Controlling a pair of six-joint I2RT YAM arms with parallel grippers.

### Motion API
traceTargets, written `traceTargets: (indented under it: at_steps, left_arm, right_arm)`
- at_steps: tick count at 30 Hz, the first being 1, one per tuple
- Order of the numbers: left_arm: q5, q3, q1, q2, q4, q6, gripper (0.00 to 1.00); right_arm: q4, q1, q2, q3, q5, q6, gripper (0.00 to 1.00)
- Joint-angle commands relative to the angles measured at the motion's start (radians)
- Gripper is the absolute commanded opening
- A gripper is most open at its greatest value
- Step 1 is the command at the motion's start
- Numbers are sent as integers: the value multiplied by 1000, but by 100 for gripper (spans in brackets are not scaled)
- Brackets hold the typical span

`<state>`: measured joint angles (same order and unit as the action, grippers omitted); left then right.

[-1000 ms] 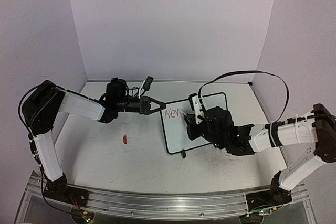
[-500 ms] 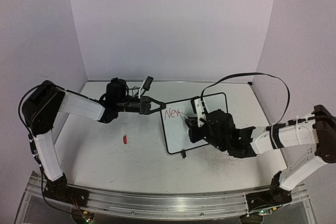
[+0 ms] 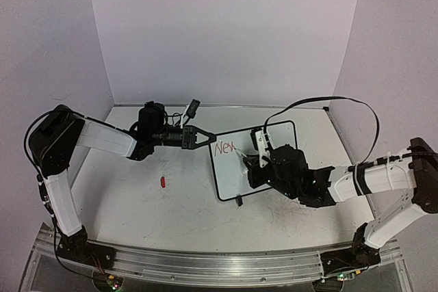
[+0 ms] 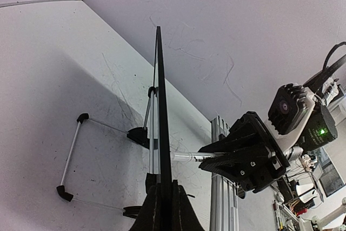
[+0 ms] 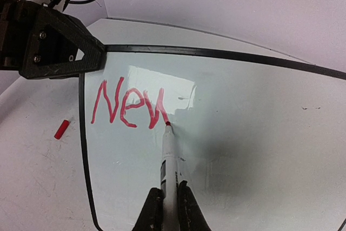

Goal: Write a sentence on the whiteboard

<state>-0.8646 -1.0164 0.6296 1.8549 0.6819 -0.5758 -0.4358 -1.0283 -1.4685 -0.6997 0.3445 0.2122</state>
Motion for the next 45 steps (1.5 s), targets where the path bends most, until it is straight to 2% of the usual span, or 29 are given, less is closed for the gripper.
traceTargets:
  at_steps: [1,30,45]
  left_arm:
    - [-58,-2,19,9,5,-24,0]
    - [-59,1,19,6,5,-25,0]
    - [-52,3,21,5,4,-24,0]
  right_arm:
    - [57,2,7,21,9,18,0]
    - [42,20,-32,-83,88,-44,0]
    - [22,37,-11,-81,72,-62,0]
